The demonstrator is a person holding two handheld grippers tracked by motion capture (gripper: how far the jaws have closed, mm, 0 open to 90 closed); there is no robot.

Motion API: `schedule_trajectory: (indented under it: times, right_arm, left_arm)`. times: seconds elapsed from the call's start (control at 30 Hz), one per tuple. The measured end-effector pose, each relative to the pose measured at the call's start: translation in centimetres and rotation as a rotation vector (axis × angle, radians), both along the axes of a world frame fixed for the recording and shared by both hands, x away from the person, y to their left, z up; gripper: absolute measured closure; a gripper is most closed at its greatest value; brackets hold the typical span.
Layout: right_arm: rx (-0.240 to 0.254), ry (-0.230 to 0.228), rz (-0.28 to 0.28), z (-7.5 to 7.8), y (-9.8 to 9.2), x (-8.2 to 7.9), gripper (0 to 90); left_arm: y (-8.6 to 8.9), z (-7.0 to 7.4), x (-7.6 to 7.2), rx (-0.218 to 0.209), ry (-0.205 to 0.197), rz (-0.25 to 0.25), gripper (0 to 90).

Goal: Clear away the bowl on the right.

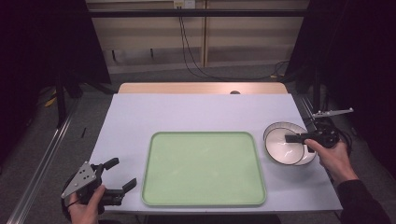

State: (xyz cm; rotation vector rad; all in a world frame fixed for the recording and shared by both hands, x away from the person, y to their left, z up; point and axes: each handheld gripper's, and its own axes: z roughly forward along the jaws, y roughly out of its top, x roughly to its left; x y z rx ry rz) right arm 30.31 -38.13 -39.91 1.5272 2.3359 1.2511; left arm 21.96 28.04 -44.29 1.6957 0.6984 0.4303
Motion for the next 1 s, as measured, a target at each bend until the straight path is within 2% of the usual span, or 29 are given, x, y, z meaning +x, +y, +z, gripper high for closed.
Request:
schedule_trajectory:
  times: [0.4, 0.5, 0.53, 0.57, 0.7, 0.73, 0.77, 0.9, 0.93, 1.0]
  right_arm:
    - [-0.003, -0.003, 0.044, 0.6, 2.3, 0.9, 81.1]
    - [-0.007, 0.001, 0.058, 0.6, 2.8, 1.3, 81.0]
    - [-0.010, 0.003, 0.056, 0.6, 3.0, 1.4, 81.1]
    - [-0.012, 0.005, 0.059, 0.5, 3.1, 1.6, 81.0]
    - [-0.007, 0.007, 0.061, 0.4, 3.6, 2.2, 81.2]
    - [-0.012, 0.010, 0.058, 0.4, 3.8, 2.4, 81.3]
    - [-0.013, 0.010, 0.060, 0.4, 3.9, 2.5, 81.1]
    - [-0.011, 0.010, 0.073, 0.5, 4.7, 3.0, 81.1]
    - [-0.010, 0.010, 0.071, 0.6, 4.9, 3.2, 81.1]
    - [-0.003, 0.010, 0.077, 0.6, 5.2, 3.7, 81.0]
  left_arm:
    - [0.0, 0.0, 0.0, 0.001, -0.003, -0.003, 1.7]
    - [-0.1, 0.0, 0.0, -0.012, 0.004, 0.003, 1.7]
    - [0.1, 0.0, 0.0, 0.005, -0.001, -0.002, 1.7]
    - [-0.1, 0.0, 0.0, -0.010, 0.002, 0.003, 1.7]
    - [-0.1, 0.0, 0.0, -0.013, 0.004, 0.003, 1.7]
    - [0.1, 0.0, 0.0, 0.010, 0.000, -0.005, 1.7]
    - [-0.1, 0.0, 0.0, -0.012, 0.005, 0.004, 1.7]
    - [0.0, 0.0, 0.0, 0.000, -0.002, -0.002, 1.7]
    - [-0.1, 0.0, 0.0, -0.013, 0.004, 0.005, 1.7]
    - [0.0, 0.0, 0.0, 0.003, 0.000, -0.003, 1.7]
